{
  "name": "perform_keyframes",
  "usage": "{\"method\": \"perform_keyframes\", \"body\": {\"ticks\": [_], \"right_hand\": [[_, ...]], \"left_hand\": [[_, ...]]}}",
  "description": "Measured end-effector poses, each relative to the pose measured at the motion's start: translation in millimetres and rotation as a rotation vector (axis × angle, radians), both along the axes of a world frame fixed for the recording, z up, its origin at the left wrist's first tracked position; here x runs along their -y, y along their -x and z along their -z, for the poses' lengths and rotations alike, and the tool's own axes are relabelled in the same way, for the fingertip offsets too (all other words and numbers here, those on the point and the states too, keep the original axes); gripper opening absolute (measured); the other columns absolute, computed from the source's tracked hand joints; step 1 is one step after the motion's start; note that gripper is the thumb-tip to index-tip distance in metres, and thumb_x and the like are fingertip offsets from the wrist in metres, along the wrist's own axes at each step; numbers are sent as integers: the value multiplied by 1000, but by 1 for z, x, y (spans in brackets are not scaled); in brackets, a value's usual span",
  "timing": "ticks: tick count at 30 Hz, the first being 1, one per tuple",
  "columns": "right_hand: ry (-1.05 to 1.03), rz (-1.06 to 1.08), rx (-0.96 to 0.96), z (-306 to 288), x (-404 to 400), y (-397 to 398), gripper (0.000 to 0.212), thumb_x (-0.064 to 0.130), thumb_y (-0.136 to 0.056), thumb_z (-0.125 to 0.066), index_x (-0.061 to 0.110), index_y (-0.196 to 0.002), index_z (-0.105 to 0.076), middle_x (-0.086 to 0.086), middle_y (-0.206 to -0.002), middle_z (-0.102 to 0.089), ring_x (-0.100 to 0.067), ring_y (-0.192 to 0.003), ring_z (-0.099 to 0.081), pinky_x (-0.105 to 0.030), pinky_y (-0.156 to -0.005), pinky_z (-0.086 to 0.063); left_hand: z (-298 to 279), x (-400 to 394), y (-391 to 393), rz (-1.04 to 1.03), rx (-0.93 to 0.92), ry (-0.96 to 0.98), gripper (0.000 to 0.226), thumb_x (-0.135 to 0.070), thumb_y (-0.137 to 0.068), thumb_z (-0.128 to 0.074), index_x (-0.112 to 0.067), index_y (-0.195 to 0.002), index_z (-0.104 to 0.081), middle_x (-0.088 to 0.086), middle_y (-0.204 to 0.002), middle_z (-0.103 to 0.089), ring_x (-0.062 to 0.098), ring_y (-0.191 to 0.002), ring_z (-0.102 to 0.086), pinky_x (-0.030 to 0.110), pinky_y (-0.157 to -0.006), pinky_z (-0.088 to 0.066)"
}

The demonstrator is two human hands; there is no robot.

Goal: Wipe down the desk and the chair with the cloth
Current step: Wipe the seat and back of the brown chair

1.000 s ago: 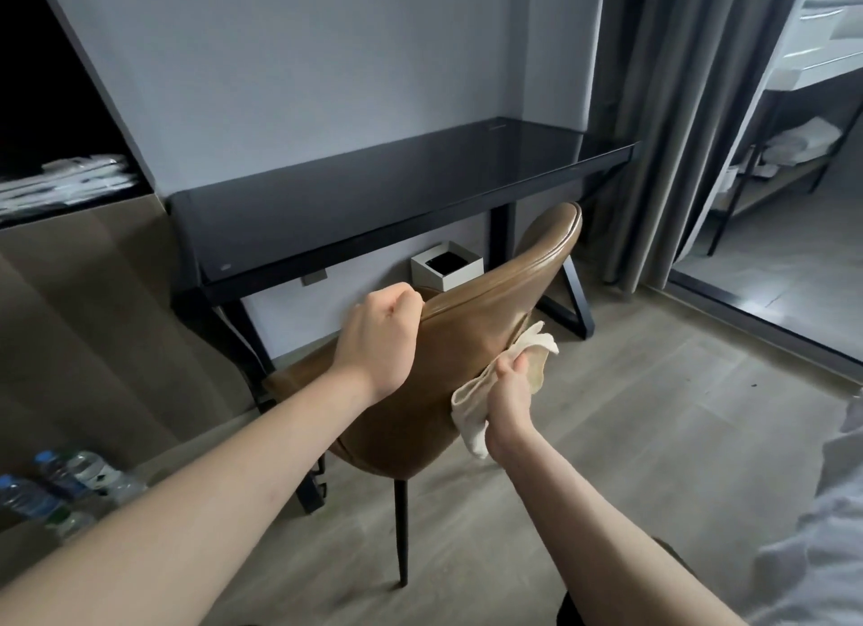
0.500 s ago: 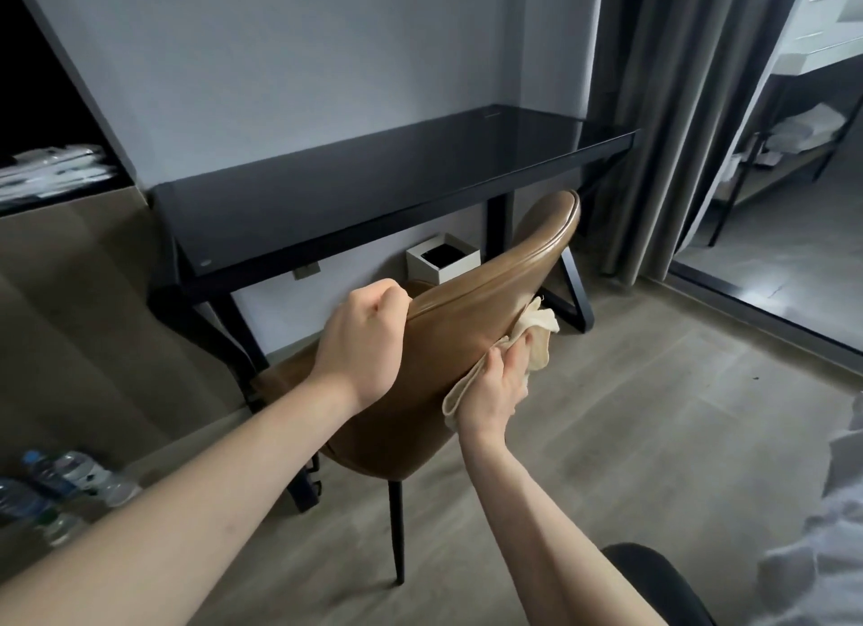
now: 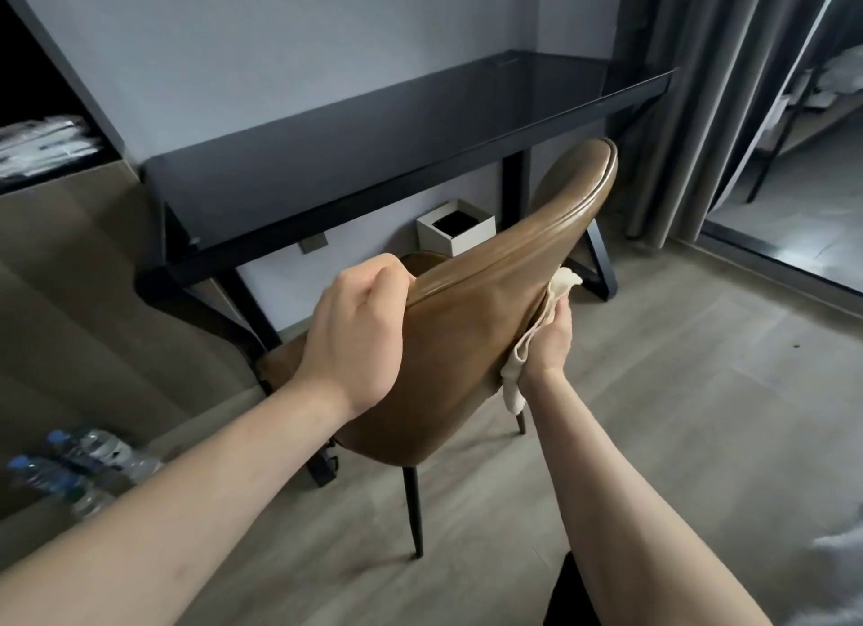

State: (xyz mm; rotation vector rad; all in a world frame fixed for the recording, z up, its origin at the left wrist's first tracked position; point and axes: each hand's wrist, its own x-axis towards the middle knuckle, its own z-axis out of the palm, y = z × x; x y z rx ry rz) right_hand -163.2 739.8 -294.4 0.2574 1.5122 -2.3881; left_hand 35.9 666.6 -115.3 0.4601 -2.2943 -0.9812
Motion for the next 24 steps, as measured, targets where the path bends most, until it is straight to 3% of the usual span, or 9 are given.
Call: {"method": "perform_keyframes", "body": {"ticks": [4,8,11,14,15,17,20,22,24], "right_hand": [[-131,-21,-6,-2,-3,-14,40,51,-105,-44,42,-135,-68,11,-127,-72,-17,-122,-63,-42,-114,-44],[-123,-60,-4,-10,-8,-37,45,44,-114,-36,40,-157,-49,12,-140,-60,-16,-131,-53,-36,-108,-35],[-100,-67,49,-16,-7,-74,48,52,-113,-35,51,-160,-38,14,-146,-54,-17,-133,-48,-43,-119,-32],[-123,-56,51,-12,2,-118,56,60,-104,-38,57,-159,-26,4,-156,-50,-30,-138,-52,-49,-114,-39],[-90,-66,71,-11,5,-129,61,64,-100,-39,61,-158,-22,7,-157,-49,-27,-140,-52,-47,-115,-38],[-19,-95,117,-13,6,-144,60,57,-106,-42,63,-161,-19,17,-158,-42,-17,-143,-45,-39,-117,-30],[17,-112,118,-17,3,-145,56,36,-113,-42,50,-165,-26,14,-151,-45,-18,-134,-46,-39,-110,-32],[11,-61,97,-17,4,-131,49,30,-114,-41,38,-162,-38,4,-151,-52,-24,-135,-53,-37,-107,-38],[97,-2,127,-18,6,-111,43,31,-114,-41,43,-155,-47,6,-148,-58,-17,-134,-57,-35,-111,-41]], "left_hand": [[-3,-2,0,4,19,-19,32,-32,-96,-32,-18,-66,-30,-8,-57,-34,9,-57,-34,19,-50,-28],[-3,-1,-2,21,81,-55,34,-38,-96,-30,-20,-67,-34,-11,-56,-38,8,-57,-39,15,-53,-31],[-18,7,-1,58,275,-88,44,-34,-108,-33,-18,-68,-43,-9,-65,-49,9,-66,-46,29,-71,-37],[-55,10,10,172,509,-187,54,-48,-103,-39,-14,-67,-63,-7,-75,-65,25,-77,-56,44,-91,-45],[-66,6,17,203,579,-134,55,-56,-102,-37,-19,-77,-70,-6,-86,-70,33,-87,-58,49,-101,-47],[-80,-13,33,251,658,-2,60,-70,-102,-30,-35,-103,-78,-4,-115,-73,22,-104,-66,49,-110,-46],[-85,-37,55,222,685,100,77,-87,-92,-33,-32,-133,-68,-4,-128,-67,20,-112,-66,46,-105,-50],[-81,-33,64,203,666,111,77,-90,-88,-41,-32,-130,-68,-7,-123,-69,19,-108,-67,45,-102,-54],[-75,-24,61,253,643,50,72,-91,-84,-47,-35,-120,-75,-9,-114,-76,16,-103,-73,45,-101,-57]]}}
